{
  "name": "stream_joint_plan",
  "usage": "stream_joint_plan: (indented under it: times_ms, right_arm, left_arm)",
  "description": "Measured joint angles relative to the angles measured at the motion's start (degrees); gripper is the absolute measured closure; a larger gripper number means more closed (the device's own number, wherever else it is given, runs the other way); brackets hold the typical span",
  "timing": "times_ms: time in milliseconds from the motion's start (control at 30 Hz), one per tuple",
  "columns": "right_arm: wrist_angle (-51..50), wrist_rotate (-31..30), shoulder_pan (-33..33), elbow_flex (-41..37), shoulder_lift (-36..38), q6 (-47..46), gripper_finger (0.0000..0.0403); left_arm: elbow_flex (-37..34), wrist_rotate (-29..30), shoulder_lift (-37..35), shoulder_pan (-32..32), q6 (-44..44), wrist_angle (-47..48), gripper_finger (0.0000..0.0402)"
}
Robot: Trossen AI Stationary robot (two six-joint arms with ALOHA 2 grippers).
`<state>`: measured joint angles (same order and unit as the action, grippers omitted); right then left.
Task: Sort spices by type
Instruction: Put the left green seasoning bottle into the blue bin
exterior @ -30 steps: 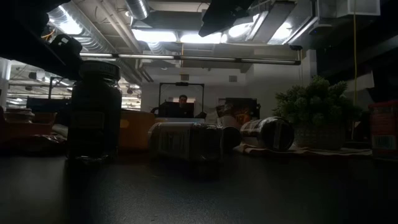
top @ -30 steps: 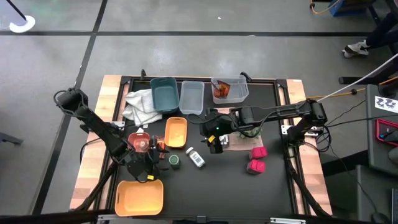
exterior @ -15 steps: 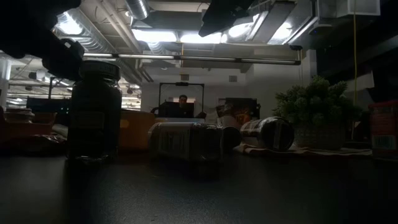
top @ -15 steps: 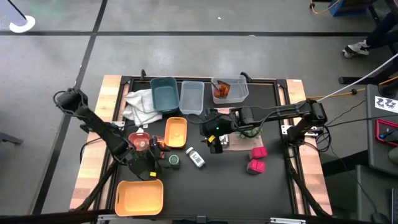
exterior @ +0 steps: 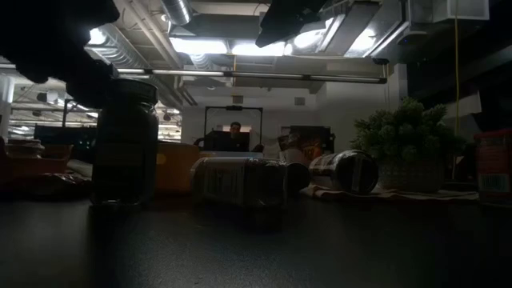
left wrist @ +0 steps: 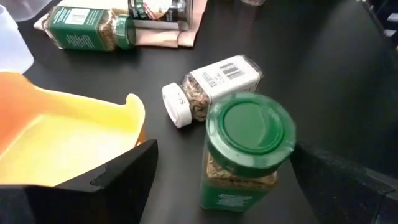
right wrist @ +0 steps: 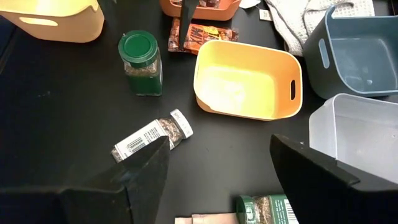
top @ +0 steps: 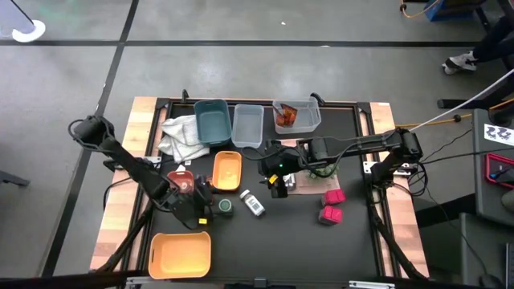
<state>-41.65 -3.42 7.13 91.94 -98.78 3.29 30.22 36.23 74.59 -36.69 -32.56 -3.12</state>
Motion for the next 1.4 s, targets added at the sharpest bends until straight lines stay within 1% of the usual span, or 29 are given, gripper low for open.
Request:
stream_joint_plan:
  times_ms: [167,267,400,533,600,700,1033,1167,1400]
  right_arm:
    - [0.0,0.0,0.0,0.0,0.0,0.0,0.0127]
    - [0.0,0.0,0.0,0.0,0.0,0.0,0.0127]
    - [0.0,0.0,0.0,0.0,0.0,0.0,0.0127]
    - [0.1,0.0,0.0,0.0,0.0,0.0,0.0127]
    - [0.1,0.0,0.0,0.0,0.0,0.0,0.0127]
    - [0.1,0.0,0.0,0.0,0.0,0.0,0.0127]
    - [0.1,0.0,0.0,0.0,0.0,0.0,0.0127]
    - [0.1,0.0,0.0,0.0,0.0,0.0,0.0127]
    - [0.2,0.0,0.0,0.0,0.0,0.0,0.0127]
  left_arm:
    - [0.0,0.0,4.6,0.0,1.3,-4.1,0.0054]
    - [0.0,1.0,7.0,0.0,1.4,-6.7,0.0054]
    - [0.0,2.4,8.7,0.0,3.2,-9.9,0.0054]
    - [0.0,2.8,8.9,0.4,2.8,-9.9,0.0058]
    - [0.0,3.0,8.9,0.6,1.7,-9.5,0.0068]
    - [0.0,3.0,8.9,0.9,1.0,-9.5,0.0096]
    - [0.0,3.1,8.9,0.9,-1.4,-9.6,0.0217]
    - [0.1,2.4,7.7,0.9,-3.5,-9.4,0.0220]
    - [0.1,1.4,1.7,0.8,-3.7,-9.6,0.0220]
